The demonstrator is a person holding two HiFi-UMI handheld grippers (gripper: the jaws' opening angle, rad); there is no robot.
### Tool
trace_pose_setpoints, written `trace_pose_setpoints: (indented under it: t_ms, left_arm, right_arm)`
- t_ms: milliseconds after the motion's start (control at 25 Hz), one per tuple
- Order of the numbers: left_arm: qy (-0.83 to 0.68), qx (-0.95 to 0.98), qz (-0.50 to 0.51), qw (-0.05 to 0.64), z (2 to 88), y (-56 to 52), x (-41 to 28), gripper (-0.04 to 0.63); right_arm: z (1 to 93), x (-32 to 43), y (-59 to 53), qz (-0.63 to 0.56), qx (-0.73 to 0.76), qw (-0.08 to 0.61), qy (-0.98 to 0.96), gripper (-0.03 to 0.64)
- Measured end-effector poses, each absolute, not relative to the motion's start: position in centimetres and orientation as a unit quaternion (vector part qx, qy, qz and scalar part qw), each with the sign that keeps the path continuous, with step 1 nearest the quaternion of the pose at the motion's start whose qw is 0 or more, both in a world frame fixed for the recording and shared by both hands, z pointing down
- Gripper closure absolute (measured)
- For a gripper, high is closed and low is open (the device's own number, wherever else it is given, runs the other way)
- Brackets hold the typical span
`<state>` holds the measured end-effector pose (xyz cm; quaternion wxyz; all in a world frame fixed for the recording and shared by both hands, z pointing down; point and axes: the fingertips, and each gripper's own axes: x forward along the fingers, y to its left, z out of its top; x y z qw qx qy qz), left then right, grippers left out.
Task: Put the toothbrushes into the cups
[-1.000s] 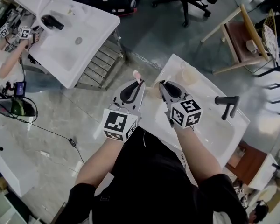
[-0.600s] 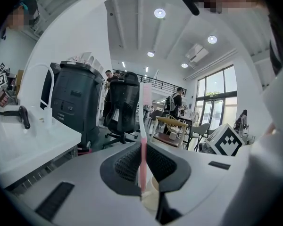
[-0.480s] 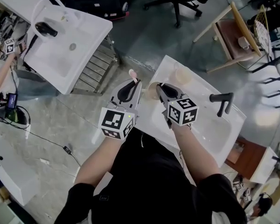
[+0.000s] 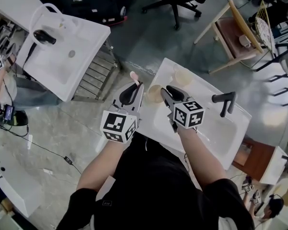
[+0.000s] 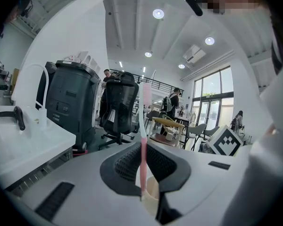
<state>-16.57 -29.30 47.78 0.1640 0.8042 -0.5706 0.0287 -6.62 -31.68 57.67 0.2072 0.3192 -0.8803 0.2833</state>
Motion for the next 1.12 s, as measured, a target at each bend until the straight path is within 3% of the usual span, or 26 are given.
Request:
trace_pose_setpoints:
  t_ms: [280,520,760,1120]
  left_arm:
    - [-0.573,0.804,0.032,0.156,46.4,-29.2,-16.2,0.557]
    - [-0.565,0.811,0.041,0.146,44.1,-29.2,-15.2,0.557]
    - [-0.528,0.838,0.037,0.128,41.5,-29.6,-11.5,0.557]
    - [-0.478,0.868,0.042,0.124,40.0,-30.8,-5.3,0.557]
  right_arm:
    - [55.5,-4.7,-31.9,0.277,0.333,0.191,-0.881,0.5]
    - [48.7,-0.9,-31.8,0.233,0.364,0.132,-0.892,0.511]
    - [42.4,2.4,-31.2,0.204,0.363,0.071,-0.906,0.522]
    - [40.1,6.6,-29.9,0.202,0.386,0.035,-0.9,0.522]
